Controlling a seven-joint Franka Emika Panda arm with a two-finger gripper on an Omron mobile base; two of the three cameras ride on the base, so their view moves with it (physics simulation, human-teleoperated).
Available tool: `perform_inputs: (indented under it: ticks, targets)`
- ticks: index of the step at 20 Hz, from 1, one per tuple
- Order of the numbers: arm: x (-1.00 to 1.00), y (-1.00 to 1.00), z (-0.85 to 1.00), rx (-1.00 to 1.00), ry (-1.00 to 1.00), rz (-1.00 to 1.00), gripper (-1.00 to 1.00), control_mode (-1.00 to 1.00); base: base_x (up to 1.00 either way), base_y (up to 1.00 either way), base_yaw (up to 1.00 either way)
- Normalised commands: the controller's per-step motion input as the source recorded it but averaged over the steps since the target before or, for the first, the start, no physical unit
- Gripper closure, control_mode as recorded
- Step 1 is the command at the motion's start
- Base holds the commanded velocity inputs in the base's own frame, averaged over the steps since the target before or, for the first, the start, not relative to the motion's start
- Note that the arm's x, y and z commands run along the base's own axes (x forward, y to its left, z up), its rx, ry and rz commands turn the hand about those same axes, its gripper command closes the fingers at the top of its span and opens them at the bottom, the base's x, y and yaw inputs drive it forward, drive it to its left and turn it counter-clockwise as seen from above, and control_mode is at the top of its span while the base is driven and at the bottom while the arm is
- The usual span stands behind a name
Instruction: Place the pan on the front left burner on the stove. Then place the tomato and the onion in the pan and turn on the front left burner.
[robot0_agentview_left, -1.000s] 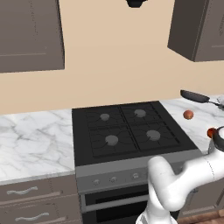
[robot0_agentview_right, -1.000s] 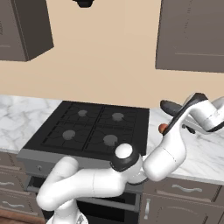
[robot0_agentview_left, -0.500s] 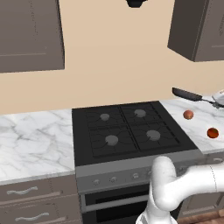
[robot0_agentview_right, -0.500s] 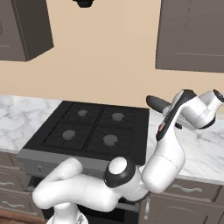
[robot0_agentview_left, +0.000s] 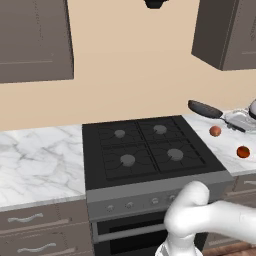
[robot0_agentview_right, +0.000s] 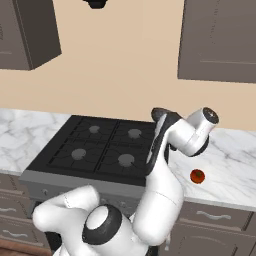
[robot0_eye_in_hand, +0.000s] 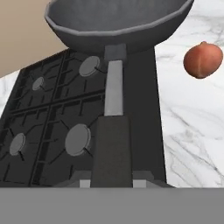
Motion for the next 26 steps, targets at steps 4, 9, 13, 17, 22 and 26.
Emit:
perform_inputs:
  ticks: [4,9,13,17,22,26]
  targets:
    - [-0.04,1.00,0.24,-0.12,-0.02,-0.17,1.00,-1.00,0.00,0.00,0.00]
    - [0.00,0.93,0.24,-0.11,0.00,-0.16,1.00,-1.00,0.00,0.00,0.00]
    - [0.00,0.92,0.18,-0.11,0.00,-0.15,1.00,-1.00,0.00,0.00,0.00]
    - [0.00,0.89,0.10,-0.11,0.00,-0.13,1.00,-1.00,0.00,0.00,0.00]
    - [0.00,0.80,0.04,-0.13,0.00,-0.09,1.00,-1.00,0.00,0.00,0.00]
    - [0.00,0.57,0.06,-0.15,0.01,-0.01,1.00,-1.00,0.00,0.00,0.00]
